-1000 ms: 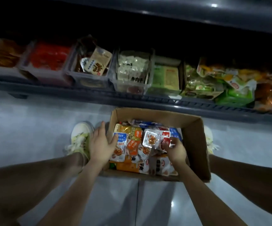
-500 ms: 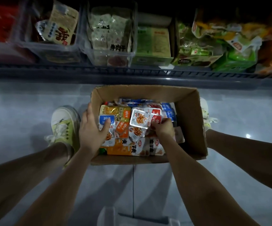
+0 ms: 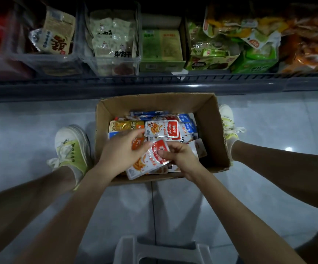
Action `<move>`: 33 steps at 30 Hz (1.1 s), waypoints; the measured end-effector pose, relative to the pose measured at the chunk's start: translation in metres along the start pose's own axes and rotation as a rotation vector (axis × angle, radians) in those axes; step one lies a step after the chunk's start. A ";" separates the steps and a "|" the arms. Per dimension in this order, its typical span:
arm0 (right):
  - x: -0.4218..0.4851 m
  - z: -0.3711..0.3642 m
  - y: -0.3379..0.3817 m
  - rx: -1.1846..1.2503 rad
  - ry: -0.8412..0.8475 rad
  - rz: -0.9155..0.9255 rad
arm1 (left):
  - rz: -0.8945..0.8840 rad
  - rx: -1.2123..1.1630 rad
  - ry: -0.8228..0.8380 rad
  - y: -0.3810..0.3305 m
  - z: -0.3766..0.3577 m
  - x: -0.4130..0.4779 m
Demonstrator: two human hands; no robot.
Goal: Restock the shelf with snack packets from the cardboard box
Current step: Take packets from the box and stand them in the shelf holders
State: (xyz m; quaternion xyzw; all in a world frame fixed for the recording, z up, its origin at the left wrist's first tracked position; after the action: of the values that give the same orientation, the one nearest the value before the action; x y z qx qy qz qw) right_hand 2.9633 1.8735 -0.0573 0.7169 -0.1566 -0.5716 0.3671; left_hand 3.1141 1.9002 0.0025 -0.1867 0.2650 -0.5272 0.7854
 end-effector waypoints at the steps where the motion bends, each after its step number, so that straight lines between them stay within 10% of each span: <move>1: 0.000 -0.007 0.000 -0.001 0.029 -0.007 | 0.055 -0.066 0.136 0.000 -0.015 -0.003; 5: 0.015 -0.004 -0.002 0.084 -0.006 -0.044 | 0.169 -0.099 0.113 0.014 -0.019 -0.004; 12: 0.068 0.086 -0.026 -0.269 -0.684 -0.103 | 0.444 -0.291 -0.274 0.072 0.019 -0.001; 20: 0.095 0.079 -0.030 -0.500 -0.709 -0.121 | 0.478 -0.337 -0.296 0.073 0.022 0.005; 33: 0.035 0.087 -0.009 0.132 -0.498 -0.061 | 0.536 -0.454 -0.302 0.074 0.021 -0.014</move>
State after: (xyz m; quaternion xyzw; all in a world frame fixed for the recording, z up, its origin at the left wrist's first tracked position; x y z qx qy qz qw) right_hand 2.8912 1.8269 -0.0948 0.5810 -0.2575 -0.7297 0.2525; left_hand 3.1764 1.9410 -0.0206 -0.3556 0.2961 -0.1973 0.8643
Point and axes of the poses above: each hand's wrist, its own x-axis towards the middle knuckle, its own z-axis out of the back of the hand, y = z × x, the point moved 10 cm from there along x, towards the middle knuckle, and after that the axes turned 12 degrees about -y, right-handed, at the moved point
